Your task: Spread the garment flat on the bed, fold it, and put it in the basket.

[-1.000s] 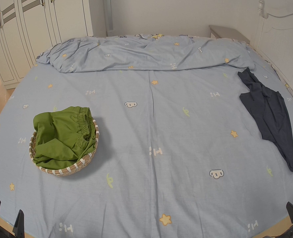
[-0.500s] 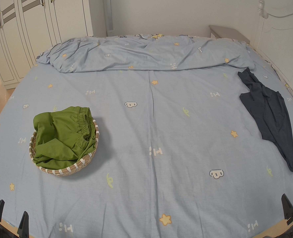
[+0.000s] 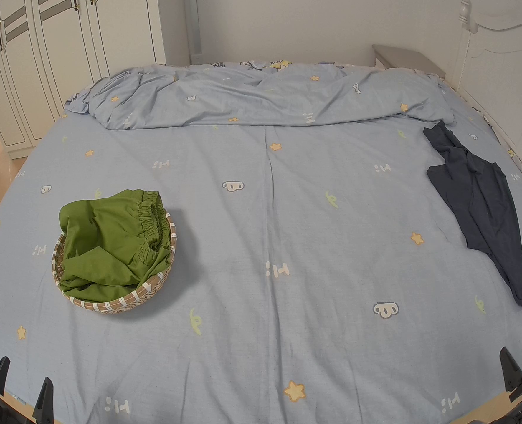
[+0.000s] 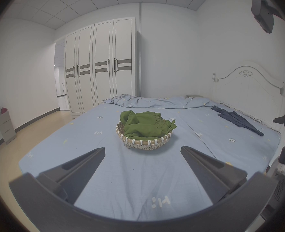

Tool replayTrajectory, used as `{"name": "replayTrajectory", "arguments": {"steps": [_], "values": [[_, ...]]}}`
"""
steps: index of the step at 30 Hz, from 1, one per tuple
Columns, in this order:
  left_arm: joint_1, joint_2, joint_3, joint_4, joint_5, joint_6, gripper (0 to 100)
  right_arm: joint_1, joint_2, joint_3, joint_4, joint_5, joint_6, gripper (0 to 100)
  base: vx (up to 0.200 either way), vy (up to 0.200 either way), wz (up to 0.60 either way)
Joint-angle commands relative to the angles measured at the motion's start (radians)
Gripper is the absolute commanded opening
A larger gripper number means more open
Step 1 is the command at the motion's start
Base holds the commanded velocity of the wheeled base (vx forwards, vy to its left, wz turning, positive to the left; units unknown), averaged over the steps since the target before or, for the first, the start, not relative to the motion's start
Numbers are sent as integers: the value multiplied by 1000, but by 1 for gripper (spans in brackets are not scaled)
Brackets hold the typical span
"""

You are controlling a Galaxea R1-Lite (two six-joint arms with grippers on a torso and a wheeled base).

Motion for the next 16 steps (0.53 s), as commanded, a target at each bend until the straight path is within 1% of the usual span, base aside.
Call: {"name": "replayTrajectory", "arguments": {"steps": [1,2,3,6,10,13,16], "values": [[0,-11,1,-1,1,-2,100,0,-10,18,-3,-87,88,100,0,0,0],[0,-11,1,-1,1,0,100,1,-10,18,35,6,-3,100,0,0,0],[0,-11,1,-1,1,0,100,1,-10,10,74,57,-35,100,0,0,0],[0,-11,1,-1,1,0,100,11,13,4,80,51,-35,100,0,0,0],[0,-11,1,-1,1,0,100,1,13,5,77,46,-18,100,0,0,0],[0,-11,1,-1,1,0,100,1,13,8,72,20,-15,100,0,0,0],[0,-11,1,-1,1,0,100,1,13,10,64,11,-13,100,0,0,0]]}}
